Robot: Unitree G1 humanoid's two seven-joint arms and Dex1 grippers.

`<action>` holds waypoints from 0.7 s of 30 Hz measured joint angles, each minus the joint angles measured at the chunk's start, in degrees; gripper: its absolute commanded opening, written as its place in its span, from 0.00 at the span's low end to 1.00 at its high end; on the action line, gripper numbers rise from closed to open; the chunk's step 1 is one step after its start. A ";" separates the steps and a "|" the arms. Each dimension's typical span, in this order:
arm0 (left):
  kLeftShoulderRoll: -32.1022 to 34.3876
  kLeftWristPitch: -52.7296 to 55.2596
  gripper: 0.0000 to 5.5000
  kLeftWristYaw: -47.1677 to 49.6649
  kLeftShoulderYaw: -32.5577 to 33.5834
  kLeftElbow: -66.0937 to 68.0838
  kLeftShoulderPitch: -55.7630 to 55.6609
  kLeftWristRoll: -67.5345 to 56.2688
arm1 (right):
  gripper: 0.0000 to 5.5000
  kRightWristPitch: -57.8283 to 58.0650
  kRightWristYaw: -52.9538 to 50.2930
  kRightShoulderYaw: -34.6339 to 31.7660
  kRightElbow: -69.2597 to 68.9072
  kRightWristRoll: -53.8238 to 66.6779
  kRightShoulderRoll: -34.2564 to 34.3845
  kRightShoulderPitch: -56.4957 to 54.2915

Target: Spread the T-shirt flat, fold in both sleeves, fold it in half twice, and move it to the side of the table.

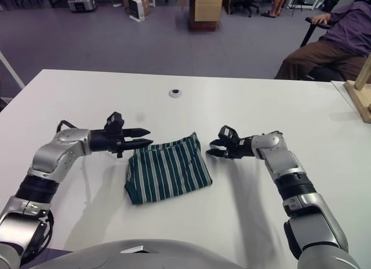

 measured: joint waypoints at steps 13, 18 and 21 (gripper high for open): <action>2.33 -18.24 0.43 30.96 12.10 38.59 -3.06 8.87 | 0.34 2.19 -10.93 -9.49 0.00 0.73 2.49 4.41; 1.04 -24.21 0.43 35.48 20.18 40.17 0.32 8.72 | 0.34 0.69 -24.51 -17.60 2.91 3.29 11.33 3.71; -0.41 -24.43 0.43 37.20 22.78 30.76 4.65 8.50 | 0.34 -1.68 -29.12 -22.16 4.54 5.49 13.50 0.06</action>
